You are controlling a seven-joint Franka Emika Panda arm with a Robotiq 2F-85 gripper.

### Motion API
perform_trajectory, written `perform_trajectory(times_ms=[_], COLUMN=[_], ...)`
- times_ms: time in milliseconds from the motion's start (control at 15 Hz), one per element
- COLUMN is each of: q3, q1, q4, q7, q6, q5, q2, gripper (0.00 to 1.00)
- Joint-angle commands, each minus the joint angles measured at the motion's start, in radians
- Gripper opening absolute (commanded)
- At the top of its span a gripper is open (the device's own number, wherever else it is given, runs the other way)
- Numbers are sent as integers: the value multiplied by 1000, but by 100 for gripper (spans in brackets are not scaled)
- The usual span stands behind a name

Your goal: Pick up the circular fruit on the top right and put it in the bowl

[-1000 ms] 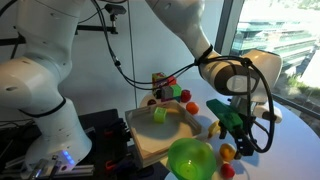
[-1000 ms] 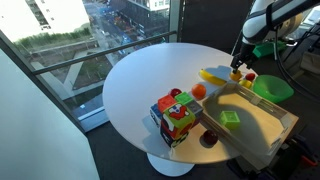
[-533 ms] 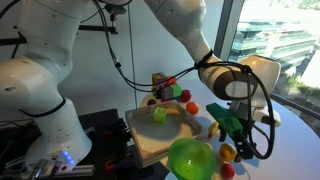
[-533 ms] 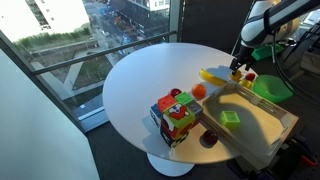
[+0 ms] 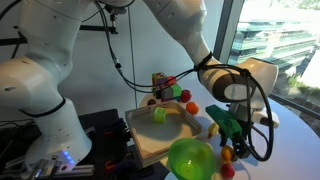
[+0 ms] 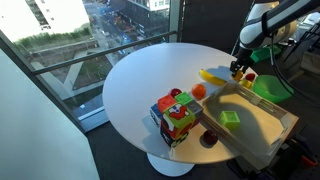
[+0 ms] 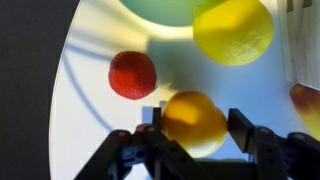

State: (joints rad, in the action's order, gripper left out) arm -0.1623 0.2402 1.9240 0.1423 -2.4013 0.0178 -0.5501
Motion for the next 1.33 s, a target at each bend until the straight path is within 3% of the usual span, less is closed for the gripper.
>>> perform_trajectory(times_ms=[0, 600, 1267], q3=[18, 7, -16], q1=[26, 24, 24], q4=[-21, 17, 101], q7=[23, 12, 30], q6=[22, 66, 195], q5=[-21, -26, -16], q2=[6, 87, 250], gripper=[42, 42, 42])
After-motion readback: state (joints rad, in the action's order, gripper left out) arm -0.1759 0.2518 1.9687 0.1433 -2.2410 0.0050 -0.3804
